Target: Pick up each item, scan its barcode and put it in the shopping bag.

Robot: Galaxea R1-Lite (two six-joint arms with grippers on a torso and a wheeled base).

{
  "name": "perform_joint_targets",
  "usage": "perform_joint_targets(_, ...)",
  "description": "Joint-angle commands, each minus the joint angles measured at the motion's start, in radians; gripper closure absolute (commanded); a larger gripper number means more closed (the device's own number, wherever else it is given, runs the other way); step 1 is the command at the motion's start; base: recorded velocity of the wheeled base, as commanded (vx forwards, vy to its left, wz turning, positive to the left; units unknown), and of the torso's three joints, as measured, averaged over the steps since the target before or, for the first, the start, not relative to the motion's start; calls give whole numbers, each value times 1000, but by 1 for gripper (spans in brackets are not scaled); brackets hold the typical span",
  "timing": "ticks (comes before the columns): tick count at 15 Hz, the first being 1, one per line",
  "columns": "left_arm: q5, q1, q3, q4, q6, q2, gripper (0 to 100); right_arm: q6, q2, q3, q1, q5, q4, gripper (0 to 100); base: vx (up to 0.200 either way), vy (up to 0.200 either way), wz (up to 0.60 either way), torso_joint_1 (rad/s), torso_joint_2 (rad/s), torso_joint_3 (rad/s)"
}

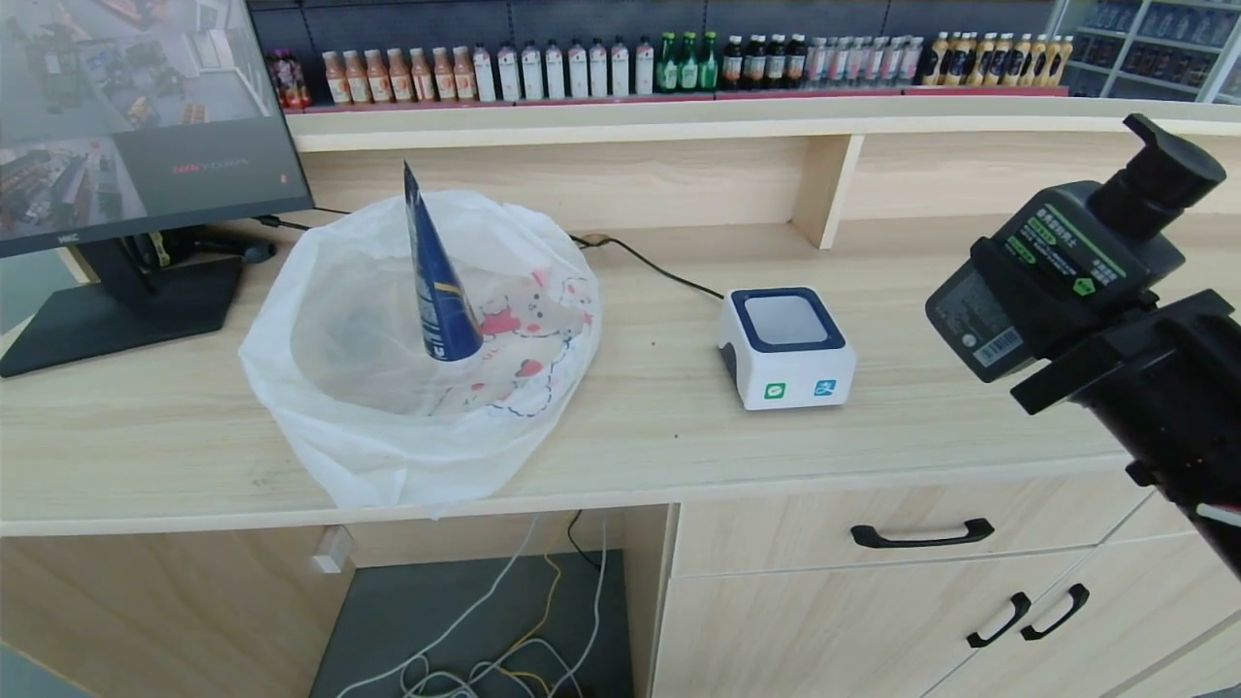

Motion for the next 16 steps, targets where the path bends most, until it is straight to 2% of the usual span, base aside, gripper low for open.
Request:
perform_joint_targets(1, 0, -2, 0, 0, 0, 0, 0, 1, 12, -14, 1, 8, -1, 100, 0, 0, 0, 0, 0, 0)
perform_joint_targets(2, 0, 0, 0, 0, 0, 0, 0, -31, 32, -45, 4, 46, -1, 100, 0, 0, 0, 0, 0, 0)
perform_joint_targets(7, 0, -2, 0, 0, 0, 0, 0, -155, 168, -241, 81, 46, -1, 100, 0, 0, 0, 0, 0, 0)
perform_joint_targets(11, 0, -2, 0, 0, 0, 0, 0, -244, 243, -327, 143, 46, -1, 100, 0, 0, 0, 0, 0, 0)
perform_joint_targets(16, 0, -2, 0, 0, 0, 0, 0, -289, 255, -476, 145, 51, 187, 100, 0, 0, 0, 0, 0, 0)
